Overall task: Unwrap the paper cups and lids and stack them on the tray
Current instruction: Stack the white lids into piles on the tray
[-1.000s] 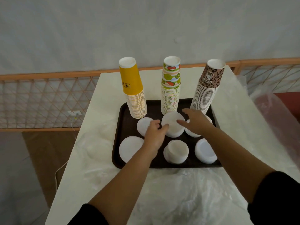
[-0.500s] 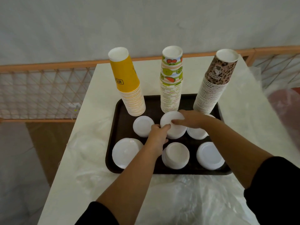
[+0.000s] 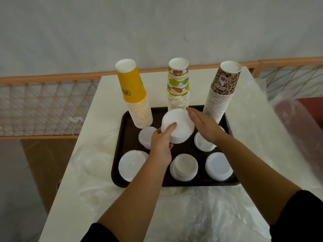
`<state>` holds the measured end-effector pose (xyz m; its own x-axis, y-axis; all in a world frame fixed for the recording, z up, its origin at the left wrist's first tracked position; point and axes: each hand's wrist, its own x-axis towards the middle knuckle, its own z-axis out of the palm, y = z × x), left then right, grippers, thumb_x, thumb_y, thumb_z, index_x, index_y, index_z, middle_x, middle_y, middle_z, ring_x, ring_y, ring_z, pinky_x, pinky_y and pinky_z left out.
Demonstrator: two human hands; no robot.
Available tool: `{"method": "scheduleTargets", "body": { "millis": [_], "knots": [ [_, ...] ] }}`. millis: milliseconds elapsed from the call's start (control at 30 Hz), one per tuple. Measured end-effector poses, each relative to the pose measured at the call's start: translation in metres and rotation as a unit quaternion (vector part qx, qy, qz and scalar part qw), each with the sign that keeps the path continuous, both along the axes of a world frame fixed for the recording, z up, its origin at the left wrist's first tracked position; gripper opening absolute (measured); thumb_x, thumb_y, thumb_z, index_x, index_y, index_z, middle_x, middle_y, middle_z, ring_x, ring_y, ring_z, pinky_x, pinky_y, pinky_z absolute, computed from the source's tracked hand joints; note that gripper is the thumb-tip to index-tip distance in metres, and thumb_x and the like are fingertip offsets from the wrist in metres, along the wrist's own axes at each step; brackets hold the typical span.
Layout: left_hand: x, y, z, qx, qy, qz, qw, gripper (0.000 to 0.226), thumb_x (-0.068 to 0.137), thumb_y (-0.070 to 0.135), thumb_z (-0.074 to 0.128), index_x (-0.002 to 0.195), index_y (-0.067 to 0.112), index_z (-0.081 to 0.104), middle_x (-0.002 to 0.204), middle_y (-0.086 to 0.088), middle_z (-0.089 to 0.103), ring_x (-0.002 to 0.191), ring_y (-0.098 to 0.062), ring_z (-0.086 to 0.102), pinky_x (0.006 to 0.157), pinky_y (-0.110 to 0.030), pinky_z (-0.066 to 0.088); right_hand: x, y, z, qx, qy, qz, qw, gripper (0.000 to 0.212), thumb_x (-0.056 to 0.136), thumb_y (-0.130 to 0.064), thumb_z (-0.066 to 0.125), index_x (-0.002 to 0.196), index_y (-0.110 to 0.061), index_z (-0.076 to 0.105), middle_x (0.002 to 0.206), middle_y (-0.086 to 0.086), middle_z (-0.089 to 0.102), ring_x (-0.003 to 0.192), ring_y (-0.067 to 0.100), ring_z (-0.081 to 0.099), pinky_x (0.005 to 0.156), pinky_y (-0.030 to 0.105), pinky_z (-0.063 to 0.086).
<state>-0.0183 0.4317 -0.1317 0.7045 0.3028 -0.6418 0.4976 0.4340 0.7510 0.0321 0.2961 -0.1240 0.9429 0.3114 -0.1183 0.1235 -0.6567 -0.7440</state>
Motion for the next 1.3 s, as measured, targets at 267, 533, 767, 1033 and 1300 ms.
{"method": "scheduleTargets", "body": {
  "millis": [267,533,767,1033,1300],
  "knots": [
    [-0.013,0.014,0.009,-0.043,-0.058,0.049,0.996,0.046,0.080,0.019,0.073,0.120,0.023,0.049,0.120,-0.002,0.051,0.112,-0.020,0.048,0.075,-0.029,0.045,-0.027,-0.008,-0.033,-0.321,0.048,-0.117,0.939,0.097,0.078,-0.052,0.069,0.147,-0.016,0.013,0.154,0.015,0.017,0.143,0.036,0.014,0.114,0.054,0.021],
    [-0.020,0.010,0.005,-0.029,-0.045,0.045,0.998,0.054,0.080,0.021,0.073,0.128,0.018,0.049,0.120,-0.003,0.052,0.110,-0.020,0.049,0.067,-0.025,0.044,-0.024,0.000,-0.057,-0.395,-0.003,-0.117,0.911,0.103,0.079,-0.040,0.073,0.150,-0.021,0.002,0.156,0.017,0.000,0.144,0.041,-0.003,0.112,0.058,0.015],
    [-0.020,0.017,0.000,-0.025,-0.042,0.051,0.998,0.056,0.079,0.021,0.073,0.129,0.019,0.048,0.121,-0.003,0.051,0.112,-0.020,0.048,0.074,-0.027,0.046,-0.014,-0.014,-0.056,-0.324,-0.043,-0.086,0.941,0.073,0.081,-0.029,0.071,0.143,-0.022,0.033,0.146,0.012,0.030,0.137,0.033,0.025,0.111,0.048,0.029],
    [-0.015,0.020,-0.004,-0.033,-0.050,0.061,0.996,0.057,0.079,0.020,0.073,0.131,0.021,0.047,0.121,-0.002,0.050,0.112,-0.020,0.047,0.086,-0.032,0.045,-0.008,-0.029,-0.055,-0.251,-0.054,-0.202,0.945,0.067,0.086,-0.033,0.064,0.142,-0.018,0.029,0.144,0.017,0.025,0.134,0.036,0.025,0.107,0.051,0.036],
    [-0.013,0.025,-0.007,-0.031,-0.057,0.068,0.996,0.058,0.079,0.020,0.074,0.131,0.023,0.048,0.124,-0.002,0.050,0.116,-0.022,0.048,0.096,-0.037,0.047,-0.005,-0.024,-0.059,-0.217,0.038,-0.209,0.953,0.080,0.081,-0.046,0.068,0.143,-0.020,0.026,0.150,0.013,0.017,0.140,0.036,0.017,0.107,0.055,0.033]
  ]
}}
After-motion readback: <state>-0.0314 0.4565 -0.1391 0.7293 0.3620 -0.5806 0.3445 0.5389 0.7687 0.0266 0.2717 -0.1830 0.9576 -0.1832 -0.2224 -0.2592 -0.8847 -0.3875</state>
